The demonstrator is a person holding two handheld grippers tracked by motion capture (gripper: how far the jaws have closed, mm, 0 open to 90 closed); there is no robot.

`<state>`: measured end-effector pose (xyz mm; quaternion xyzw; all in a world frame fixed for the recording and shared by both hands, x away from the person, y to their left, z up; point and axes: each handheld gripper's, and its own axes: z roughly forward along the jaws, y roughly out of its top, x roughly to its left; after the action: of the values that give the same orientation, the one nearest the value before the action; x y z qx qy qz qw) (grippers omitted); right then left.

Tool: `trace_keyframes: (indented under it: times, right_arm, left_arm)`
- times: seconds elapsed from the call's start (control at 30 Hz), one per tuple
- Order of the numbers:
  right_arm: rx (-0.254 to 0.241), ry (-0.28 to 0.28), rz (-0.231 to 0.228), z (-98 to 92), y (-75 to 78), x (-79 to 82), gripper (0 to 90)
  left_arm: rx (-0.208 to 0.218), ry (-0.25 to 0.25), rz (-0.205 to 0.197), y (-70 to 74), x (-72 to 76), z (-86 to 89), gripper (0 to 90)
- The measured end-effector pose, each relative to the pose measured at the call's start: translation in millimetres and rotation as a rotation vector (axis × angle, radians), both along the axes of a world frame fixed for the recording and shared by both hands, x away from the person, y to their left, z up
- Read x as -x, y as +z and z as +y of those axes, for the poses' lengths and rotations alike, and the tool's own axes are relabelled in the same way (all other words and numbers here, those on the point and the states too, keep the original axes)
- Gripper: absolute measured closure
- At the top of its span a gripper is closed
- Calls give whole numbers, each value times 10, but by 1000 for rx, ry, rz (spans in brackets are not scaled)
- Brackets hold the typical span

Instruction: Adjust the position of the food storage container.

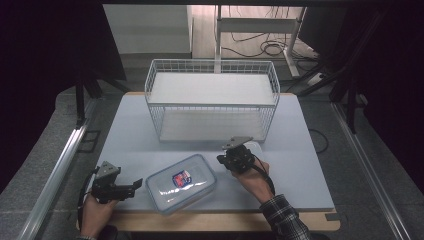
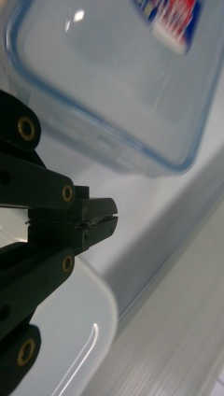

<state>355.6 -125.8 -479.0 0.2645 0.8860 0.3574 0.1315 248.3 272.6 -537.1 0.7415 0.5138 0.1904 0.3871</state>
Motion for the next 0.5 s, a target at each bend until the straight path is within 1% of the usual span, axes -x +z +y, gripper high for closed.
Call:
trace_keyframes:
  times: [0.03,0.1,0.13,0.17,0.2,0.23,0.27,0.3,0.33,0.37,0.47,0.5]
  right_arm:
    - [-18,-5,9,-14,-9,-4,891]
    - [7,-32,-17,-58,-1,-1,891]
    - [7,-32,-17,-58,-1,-1,891]
    - [7,-59,-16,-131,2,-7,891]
    - [7,-59,-16,-131,2,-7,891]
    - [-4,-67,-12,-181,1,-16,891]
    - [-10,-89,-10,-289,4,-26,891]
    - [-10,-89,-10,-289,4,-26,891]
    - [-16,-117,-9,-396,7,-30,891]
    - [-16,-117,-9,-396,7,-30,891]
    - [-25,-148,-11,-540,10,-42,890]
    - [-25,-156,-9,-580,13,-44,890]
  left_arm:
    - [0,-1,1,0,0,-2,50]
    - [-6,-1,7,3,1,-12,56]
    - [-10,-4,12,4,2,-17,56]
    - [-16,-4,16,6,3,-24,60]
    - [-26,-4,20,8,5,-32,60]
    - [-35,-3,24,11,8,-40,62]
    - [-39,-5,26,13,10,-44,69]
    - [-39,-6,31,14,9,-47,69]
    - [-44,-5,39,11,6,-55,68]
    - [-44,-5,39,11,6,-55,68]
    - [-28,-6,43,17,6,-52,57]
    - [-30,-11,40,24,9,-50,53]
